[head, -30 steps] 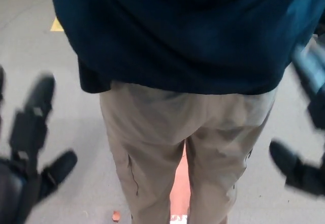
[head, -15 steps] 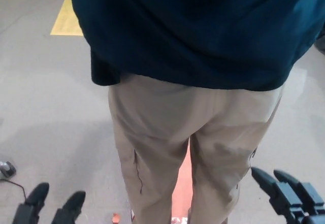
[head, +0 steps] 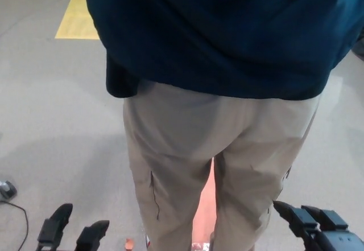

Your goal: A person hands a coat to the robot and the robot grabs it with both hands and holds it while the person wears the coat.

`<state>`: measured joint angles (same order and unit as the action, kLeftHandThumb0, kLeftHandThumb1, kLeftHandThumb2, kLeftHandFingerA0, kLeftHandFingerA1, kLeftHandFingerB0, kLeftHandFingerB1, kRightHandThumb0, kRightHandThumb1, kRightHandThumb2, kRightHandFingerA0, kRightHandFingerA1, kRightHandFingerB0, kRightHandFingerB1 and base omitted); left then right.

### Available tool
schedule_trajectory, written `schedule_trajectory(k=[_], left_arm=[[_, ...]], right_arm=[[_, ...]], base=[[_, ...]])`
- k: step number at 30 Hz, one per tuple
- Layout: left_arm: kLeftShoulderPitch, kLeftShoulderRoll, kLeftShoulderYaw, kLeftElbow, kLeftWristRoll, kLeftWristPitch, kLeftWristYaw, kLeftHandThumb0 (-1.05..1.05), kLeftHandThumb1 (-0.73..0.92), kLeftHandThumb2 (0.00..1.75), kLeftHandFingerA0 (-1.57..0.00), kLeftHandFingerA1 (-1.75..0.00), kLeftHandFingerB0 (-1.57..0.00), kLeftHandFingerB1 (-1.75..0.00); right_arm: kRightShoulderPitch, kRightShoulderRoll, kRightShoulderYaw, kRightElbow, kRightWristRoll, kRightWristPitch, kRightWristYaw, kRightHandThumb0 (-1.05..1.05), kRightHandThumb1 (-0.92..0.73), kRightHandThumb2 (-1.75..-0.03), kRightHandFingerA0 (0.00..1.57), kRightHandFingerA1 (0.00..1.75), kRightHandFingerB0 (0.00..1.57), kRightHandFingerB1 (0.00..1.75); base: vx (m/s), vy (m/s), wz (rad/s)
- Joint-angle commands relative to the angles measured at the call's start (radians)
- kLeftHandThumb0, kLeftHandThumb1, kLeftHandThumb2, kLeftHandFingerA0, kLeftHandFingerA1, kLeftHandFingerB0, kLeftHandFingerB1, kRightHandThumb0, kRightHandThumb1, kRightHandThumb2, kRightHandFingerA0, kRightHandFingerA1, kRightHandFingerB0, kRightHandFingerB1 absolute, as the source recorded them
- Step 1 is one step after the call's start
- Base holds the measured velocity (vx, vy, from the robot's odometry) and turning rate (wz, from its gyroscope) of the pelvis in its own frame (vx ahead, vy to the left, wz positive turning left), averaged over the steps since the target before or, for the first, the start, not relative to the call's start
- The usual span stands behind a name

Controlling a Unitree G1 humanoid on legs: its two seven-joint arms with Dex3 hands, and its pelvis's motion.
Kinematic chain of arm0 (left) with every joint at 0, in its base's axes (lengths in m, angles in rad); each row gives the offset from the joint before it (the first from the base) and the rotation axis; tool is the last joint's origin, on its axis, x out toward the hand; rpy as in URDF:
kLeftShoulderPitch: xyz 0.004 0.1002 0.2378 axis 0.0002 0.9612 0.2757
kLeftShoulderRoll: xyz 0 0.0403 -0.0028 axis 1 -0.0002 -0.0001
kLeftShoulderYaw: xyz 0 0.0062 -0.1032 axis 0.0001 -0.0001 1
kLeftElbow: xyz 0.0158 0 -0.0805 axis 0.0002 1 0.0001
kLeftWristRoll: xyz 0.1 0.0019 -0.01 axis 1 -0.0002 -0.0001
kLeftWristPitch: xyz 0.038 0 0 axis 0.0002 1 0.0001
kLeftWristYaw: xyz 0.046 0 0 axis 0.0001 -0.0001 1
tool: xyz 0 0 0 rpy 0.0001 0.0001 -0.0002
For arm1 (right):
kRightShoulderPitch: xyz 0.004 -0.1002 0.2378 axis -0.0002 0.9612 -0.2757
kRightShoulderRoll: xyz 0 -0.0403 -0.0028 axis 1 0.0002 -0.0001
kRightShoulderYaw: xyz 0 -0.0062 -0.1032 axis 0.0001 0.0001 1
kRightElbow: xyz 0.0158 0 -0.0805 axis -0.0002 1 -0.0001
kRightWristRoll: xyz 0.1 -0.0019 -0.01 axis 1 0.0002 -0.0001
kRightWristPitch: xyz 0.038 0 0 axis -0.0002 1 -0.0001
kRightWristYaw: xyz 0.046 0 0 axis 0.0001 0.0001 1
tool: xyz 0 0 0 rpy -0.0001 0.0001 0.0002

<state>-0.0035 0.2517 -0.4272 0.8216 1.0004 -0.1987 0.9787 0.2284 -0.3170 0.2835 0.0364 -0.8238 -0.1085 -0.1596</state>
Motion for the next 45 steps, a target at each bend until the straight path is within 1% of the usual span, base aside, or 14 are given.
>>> schedule_trajectory(k=[1,2,4,9,13,24,25,28,30,32,35,36,40,45], left_arm=[[-0.145,0.001,-0.022,0.130,-0.041,0.064,-0.186,-0.69,0.77,1.12,-0.35,-0.52,-0.45,-0.55],[-0.169,0.008,-0.027,0.140,-0.040,0.054,-0.210,-0.68,0.92,0.68,-0.44,-0.38,-0.49,-0.38],[-0.181,0.009,-0.030,0.141,-0.039,0.061,-0.241,-0.69,0.92,0.70,-0.41,-0.37,-0.47,-0.37],[-0.201,0.022,-0.032,0.123,-0.040,0.048,-0.237,-0.72,0.92,0.72,-0.44,-0.38,-0.58,-0.40],[-0.204,0.027,-0.035,0.115,-0.036,0.046,-0.211,-0.72,0.92,0.69,-0.53,-0.39,-0.65,-0.40],[-0.209,0.020,-0.017,0.082,-0.064,0.053,-0.216,-0.72,0.90,0.68,-0.60,-0.41,-0.63,-0.38],[-0.207,0.016,-0.016,0.083,-0.064,0.056,-0.196,-0.72,0.90,0.68,-0.70,-0.43,-0.69,-0.40],[-0.213,0.018,-0.022,0.086,-0.068,0.042,-0.169,-0.71,0.89,0.68,-0.73,-0.44,-0.72,-0.41],[-0.216,0.021,-0.026,0.088,-0.070,0.033,-0.158,-0.70,0.88,0.67,-0.70,-0.42,-0.73,-0.41],[-0.220,0.036,-0.030,0.098,-0.083,-0.010,-0.174,-0.68,0.88,0.67,-0.59,-0.39,-0.61,-0.38],[-0.228,0.048,-0.038,0.114,-0.093,-0.035,-0.179,-0.67,0.88,0.67,-0.59,-0.40,-0.57,-0.38],[-0.232,0.048,-0.038,0.121,-0.101,-0.034,-0.191,-0.68,0.90,0.68,-0.63,-0.40,-0.51,-0.36],[-0.244,0.043,-0.045,0.137,-0.111,-0.030,-0.200,-0.68,0.91,0.69,-0.63,-0.39,-0.45,-0.34],[-0.164,0.043,-0.072,0.119,-0.113,-0.032,-0.196,-0.68,0.88,0.67,-0.59,-0.39,-0.46,-0.35]], right_arm=[[-0.157,-0.089,0.048,0.062,-0.008,0.228,0.462,-0.32,-0.62,-1.13,0.00,0.48,0.00,0.46],[-0.181,-0.090,0.054,0.067,-0.003,0.235,0.484,-0.32,-0.62,-1.13,0.00,0.48,0.00,0.46],[-0.198,-0.092,0.062,0.074,-0.007,0.241,0.498,-0.33,-0.61,-1.13,0.00,0.48,0.00,0.46],[-0.252,-0.103,0.086,0.087,-0.021,0.249,0.532,-0.33,-0.62,-1.14,0.00,0.47,0.00,0.45],[-0.275,-0.110,0.094,0.093,-0.013,0.258,0.534,-0.32,-0.62,-1.14,0.00,0.47,0.01,0.45],[-0.323,-0.132,0.106,0.065,-0.006,0.307,0.583,-0.32,-0.62,-1.14,0.00,0.47,0.00,0.45],[-0.323,-0.134,0.104,0.057,-0.001,0.311,0.589,-0.32,-0.62,-1.14,0.00,0.47,0.00,0.45],[-0.328,-0.142,0.102,0.046,0.006,0.316,0.596,-0.32,-0.61,-1.13,0.00,0.47,0.01,0.45],[-0.334,-0.145,0.104,0.041,0.006,0.320,0.603,-0.32,-0.61,-1.13,0.00,0.47,0.01,0.45],[-0.342,-0.141,0.108,0.044,0.011,0.321,0.608,-0.32,-0.61,-1.13,0.00,0.47,0.01,0.45],[-0.350,-0.141,0.116,0.045,0.010,0.318,0.612,-0.32,-0.61,-1.13,0.00,0.47,0.01,0.45],[-0.349,-0.139,0.110,0.043,0.021,0.313,0.608,-0.58,-0.86,-0.66,0.17,0.27,0.24,0.31],[-0.361,-0.150,0.116,0.058,0.016,0.295,0.601,-0.56,-0.88,-0.67,0.19,0.27,0.26,0.31],[-0.263,-0.155,0.138,0.019,0.013,0.287,0.573,-0.55,-0.88,-0.67,0.21,0.28,0.29,0.31]], base=[[0.00,0.000,0.00],[0.00,0.000,0.00],[0.00,0.000,0.00],[0.00,0.000,0.00],[0.00,0.000,0.00],[0.00,0.000,0.00],[0.00,0.000,0.00],[0.00,0.000,0.00],[0.00,0.000,0.00],[0.00,0.000,0.00],[0.00,0.000,0.00],[0.00,0.000,0.00],[0.00,0.000,0.00],[0.00,0.000,0.00]])
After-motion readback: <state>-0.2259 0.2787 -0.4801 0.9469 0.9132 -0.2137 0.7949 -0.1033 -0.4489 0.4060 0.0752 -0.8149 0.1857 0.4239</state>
